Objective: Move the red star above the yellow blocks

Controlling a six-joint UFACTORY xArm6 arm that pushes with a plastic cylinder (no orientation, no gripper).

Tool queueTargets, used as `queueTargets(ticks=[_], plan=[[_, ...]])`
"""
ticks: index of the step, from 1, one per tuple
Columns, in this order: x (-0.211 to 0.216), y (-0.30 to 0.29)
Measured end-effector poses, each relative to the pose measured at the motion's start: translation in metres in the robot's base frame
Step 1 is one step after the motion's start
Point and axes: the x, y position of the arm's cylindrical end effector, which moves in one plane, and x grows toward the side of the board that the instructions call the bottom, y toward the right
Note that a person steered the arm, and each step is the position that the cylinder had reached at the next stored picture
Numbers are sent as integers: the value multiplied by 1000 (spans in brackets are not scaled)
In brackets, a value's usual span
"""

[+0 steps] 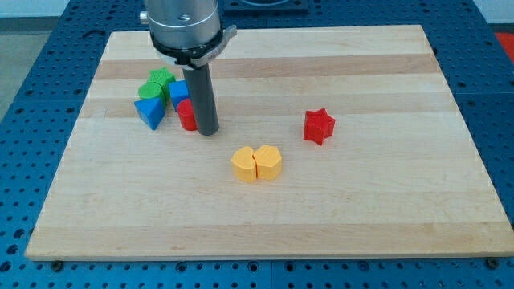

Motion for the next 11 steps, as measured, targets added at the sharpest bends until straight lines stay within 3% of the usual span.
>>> queueTargets(ticks=[2,3,5,6,7,8,9,10,11], plan=[[-10,-20],[-12,8],[-53,133],[-37,201],[7,235],[47,233],[28,191],[-34,155],[-65,138]])
